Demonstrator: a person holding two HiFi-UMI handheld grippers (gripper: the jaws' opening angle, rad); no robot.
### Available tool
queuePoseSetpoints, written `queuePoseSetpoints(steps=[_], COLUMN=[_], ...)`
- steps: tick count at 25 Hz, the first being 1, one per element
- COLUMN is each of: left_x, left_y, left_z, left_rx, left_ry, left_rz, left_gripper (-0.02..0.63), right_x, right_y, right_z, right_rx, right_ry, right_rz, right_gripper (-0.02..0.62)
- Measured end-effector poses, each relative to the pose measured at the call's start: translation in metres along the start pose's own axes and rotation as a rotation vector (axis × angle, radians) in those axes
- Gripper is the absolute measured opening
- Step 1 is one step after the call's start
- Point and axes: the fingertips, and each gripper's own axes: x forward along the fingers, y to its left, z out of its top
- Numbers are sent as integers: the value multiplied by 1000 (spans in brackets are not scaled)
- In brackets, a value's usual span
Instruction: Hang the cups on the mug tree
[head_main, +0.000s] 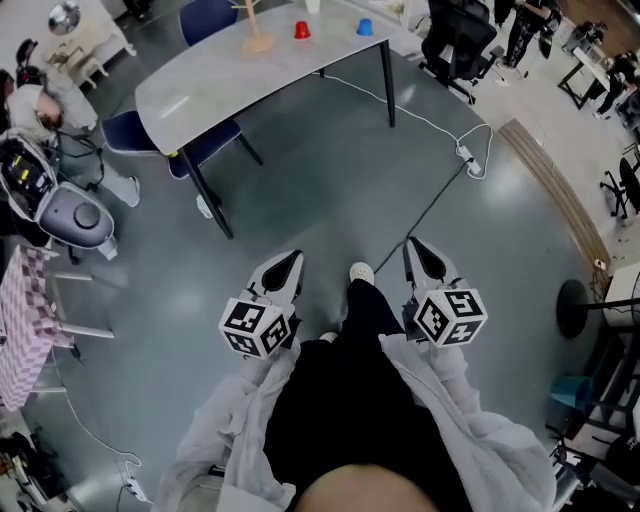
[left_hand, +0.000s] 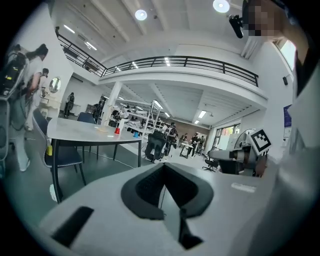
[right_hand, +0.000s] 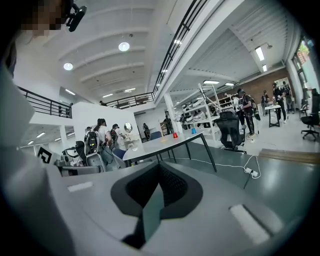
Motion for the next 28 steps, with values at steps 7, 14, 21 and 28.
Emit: queuePoseSetpoints(steps=[7,14,21,28], left_x=[85,174,240,271], left_y=[34,64,77,93], left_z=[37,71,90,99], left_rx=[4,-3,-5,-25], left_ry=[-13,-17,-19,-50], left_rz=[39,61,79,144], left_gripper=[-3,-3,-3,-3], right_x=[74,145,196,231], right_y=[-59,-115,-168,-193], right_z=[39,80,100,112], right_rx=[-15,-40,-13,-29], right_ry=[21,21,43,62], right_rz=[18,24,45,98], right_gripper=[11,37,141,156])
